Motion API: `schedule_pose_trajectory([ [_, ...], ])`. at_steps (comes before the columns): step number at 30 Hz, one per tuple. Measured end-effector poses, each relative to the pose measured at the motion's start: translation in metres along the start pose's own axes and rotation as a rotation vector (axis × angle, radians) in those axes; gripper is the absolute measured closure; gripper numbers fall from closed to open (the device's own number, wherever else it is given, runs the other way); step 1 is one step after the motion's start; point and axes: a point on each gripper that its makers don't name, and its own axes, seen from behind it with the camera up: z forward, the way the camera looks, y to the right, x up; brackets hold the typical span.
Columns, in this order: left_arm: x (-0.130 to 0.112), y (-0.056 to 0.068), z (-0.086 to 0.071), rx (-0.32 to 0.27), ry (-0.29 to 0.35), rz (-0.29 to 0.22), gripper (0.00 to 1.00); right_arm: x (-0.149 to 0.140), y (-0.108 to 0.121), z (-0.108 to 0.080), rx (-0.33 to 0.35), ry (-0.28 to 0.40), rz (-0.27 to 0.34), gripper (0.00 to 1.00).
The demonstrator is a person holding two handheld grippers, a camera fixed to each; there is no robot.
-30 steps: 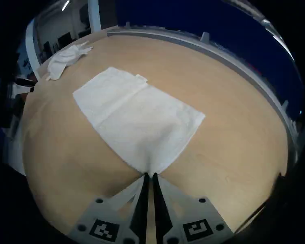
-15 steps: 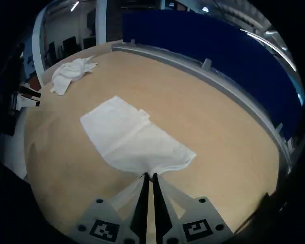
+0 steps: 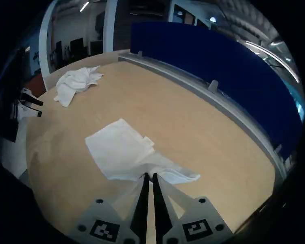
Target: Fold towel
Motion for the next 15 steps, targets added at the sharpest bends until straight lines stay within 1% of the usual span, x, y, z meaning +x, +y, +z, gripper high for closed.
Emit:
schedule_pose_trajectory([
  [4,-0.001,-0.003,-0.002,0.000,0.003,-0.004,0.07,0.013,-0.008,0.006,0.016,0.010,-0.020,0.93],
  [8,0.001,-0.005,-0.004,0.000,0.011,-0.013,0.07,0.031,-0.022,0.016,0.042,0.027,-0.039,0.93],
  [11,0.001,-0.007,-0.005,0.005,0.019,-0.029,0.07,0.046,-0.038,0.026,0.071,0.044,-0.057,0.93],
  [15,0.001,-0.007,-0.005,0.008,0.029,-0.064,0.07,0.063,-0.065,0.040,0.118,0.057,-0.094,0.93],
])
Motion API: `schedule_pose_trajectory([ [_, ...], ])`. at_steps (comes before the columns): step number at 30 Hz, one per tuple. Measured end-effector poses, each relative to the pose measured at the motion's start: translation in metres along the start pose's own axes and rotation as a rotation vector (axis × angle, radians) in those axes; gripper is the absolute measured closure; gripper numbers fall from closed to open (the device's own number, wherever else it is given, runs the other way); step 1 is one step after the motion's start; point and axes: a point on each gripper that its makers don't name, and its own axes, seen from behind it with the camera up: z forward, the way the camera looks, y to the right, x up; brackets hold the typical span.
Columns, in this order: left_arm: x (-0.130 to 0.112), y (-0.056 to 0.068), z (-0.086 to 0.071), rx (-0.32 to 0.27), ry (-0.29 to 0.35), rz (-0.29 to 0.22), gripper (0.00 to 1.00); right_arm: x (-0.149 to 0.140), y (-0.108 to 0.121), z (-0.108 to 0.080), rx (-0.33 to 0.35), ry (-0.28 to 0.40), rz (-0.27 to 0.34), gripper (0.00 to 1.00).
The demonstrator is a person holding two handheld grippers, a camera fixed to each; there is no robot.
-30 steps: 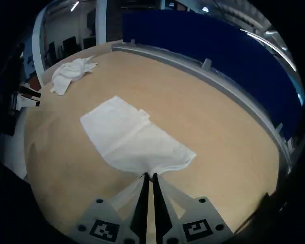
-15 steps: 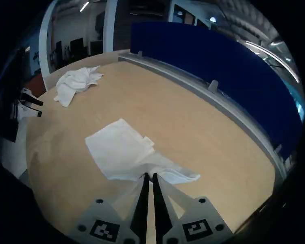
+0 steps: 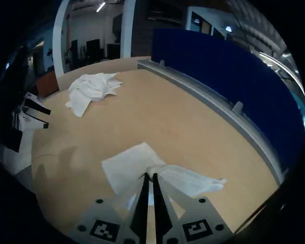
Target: Fold towel
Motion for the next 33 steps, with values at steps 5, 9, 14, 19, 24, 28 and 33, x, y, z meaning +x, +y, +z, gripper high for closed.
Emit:
schedule_pose_trajectory([
  [5,0.000,0.001,-0.002,-0.001,0.011,-0.036,0.07,0.012,-0.032,0.026,0.059,-0.004,-0.050,0.93],
  [9,-0.003,-0.001,-0.004,0.004,0.013,-0.049,0.07,0.007,-0.058,0.050,0.110,-0.023,-0.063,0.93],
  [14,-0.007,-0.002,-0.003,0.012,0.013,-0.059,0.07,-0.021,-0.086,0.082,0.169,-0.083,-0.037,0.93],
  [19,-0.010,0.000,-0.002,0.009,0.007,-0.062,0.07,-0.034,-0.093,0.092,0.182,-0.107,-0.021,0.93],
  [24,-0.011,0.001,0.000,0.006,0.003,-0.060,0.07,-0.033,-0.091,0.089,0.185,-0.098,-0.014,0.91],
  [28,-0.011,0.002,0.000,0.006,0.003,-0.055,0.07,-0.031,-0.089,0.083,0.184,-0.081,-0.015,0.74],
  [33,-0.010,0.001,-0.002,0.009,0.003,-0.052,0.07,-0.028,-0.085,0.072,0.167,-0.052,-0.005,0.42],
])
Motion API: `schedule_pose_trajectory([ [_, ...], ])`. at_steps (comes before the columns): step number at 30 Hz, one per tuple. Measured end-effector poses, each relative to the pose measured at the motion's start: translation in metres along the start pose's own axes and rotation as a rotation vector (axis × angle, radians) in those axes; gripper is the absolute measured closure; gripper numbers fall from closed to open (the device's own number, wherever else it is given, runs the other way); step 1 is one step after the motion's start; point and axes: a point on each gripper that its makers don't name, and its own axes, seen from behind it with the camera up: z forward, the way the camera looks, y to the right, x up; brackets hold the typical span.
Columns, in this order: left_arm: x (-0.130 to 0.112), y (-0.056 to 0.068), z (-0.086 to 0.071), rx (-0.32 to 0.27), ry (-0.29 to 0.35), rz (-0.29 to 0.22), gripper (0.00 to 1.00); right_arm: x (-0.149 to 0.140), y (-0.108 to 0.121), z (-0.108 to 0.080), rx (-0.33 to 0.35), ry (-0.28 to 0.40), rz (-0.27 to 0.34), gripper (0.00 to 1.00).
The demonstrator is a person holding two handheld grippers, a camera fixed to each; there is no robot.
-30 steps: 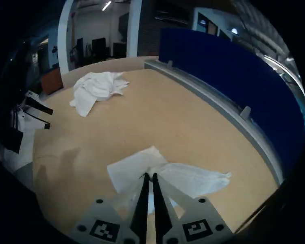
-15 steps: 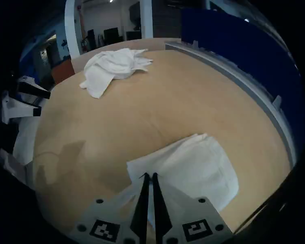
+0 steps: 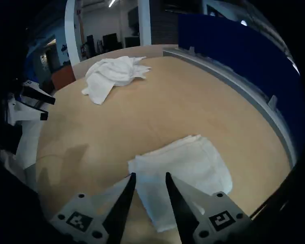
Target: Fold towel
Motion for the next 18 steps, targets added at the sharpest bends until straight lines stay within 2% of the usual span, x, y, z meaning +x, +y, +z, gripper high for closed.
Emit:
schedule_pose_trajectory([
  [4,0.001,0.000,-0.003,0.001,0.000,-0.001,0.07,-0.004,0.008,-0.012,-0.043,0.016,0.014,0.09],
  [10,0.000,-0.001,-0.006,0.003,0.001,-0.002,0.07,-0.018,0.025,-0.028,-0.131,0.024,0.068,0.01],
  [18,-0.001,0.002,-0.006,0.000,0.001,0.002,0.07,-0.040,0.028,-0.039,-0.186,0.011,0.148,0.01],
])
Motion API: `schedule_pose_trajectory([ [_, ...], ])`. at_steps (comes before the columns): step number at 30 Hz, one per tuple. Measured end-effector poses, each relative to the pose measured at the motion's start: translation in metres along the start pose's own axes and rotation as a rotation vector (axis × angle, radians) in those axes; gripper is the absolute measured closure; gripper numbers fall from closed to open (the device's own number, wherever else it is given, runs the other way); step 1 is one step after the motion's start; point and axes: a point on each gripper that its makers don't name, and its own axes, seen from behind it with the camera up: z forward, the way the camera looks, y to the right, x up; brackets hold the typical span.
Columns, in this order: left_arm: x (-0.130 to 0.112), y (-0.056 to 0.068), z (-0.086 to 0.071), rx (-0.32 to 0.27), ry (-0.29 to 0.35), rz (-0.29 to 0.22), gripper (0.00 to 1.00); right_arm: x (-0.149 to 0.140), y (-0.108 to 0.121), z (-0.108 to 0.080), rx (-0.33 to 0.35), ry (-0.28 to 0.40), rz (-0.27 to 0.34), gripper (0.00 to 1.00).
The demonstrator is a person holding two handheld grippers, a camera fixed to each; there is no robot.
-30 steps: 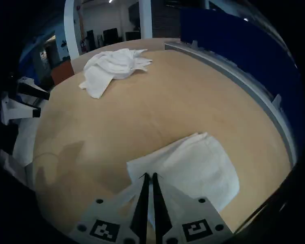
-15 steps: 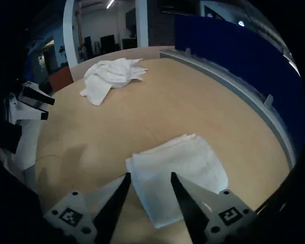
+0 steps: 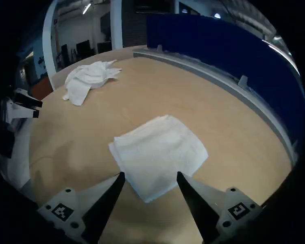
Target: Fold towel
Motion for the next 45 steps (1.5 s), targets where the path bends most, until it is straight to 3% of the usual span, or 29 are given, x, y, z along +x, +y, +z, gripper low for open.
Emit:
schedule_pose_trajectory([
  [9,0.000,0.002,-0.001,-0.004,0.001,0.003,0.07,-0.024,0.000,-0.001,-0.038,-0.041,0.043,0.03],
  [22,-0.001,0.002,0.000,-0.007,0.000,-0.002,0.07,-0.046,-0.006,0.006,-0.044,-0.069,0.115,0.46],
  [28,-0.002,0.003,0.001,-0.007,-0.002,0.001,0.07,-0.049,-0.004,0.008,-0.055,-0.067,0.137,0.74],
  [38,-0.004,0.004,0.005,-0.006,-0.005,0.008,0.07,-0.047,0.000,0.007,-0.067,-0.050,0.158,0.90],
  [45,-0.004,0.005,0.006,-0.006,-0.006,0.013,0.07,-0.042,0.007,0.004,-0.069,-0.038,0.151,0.94],
])
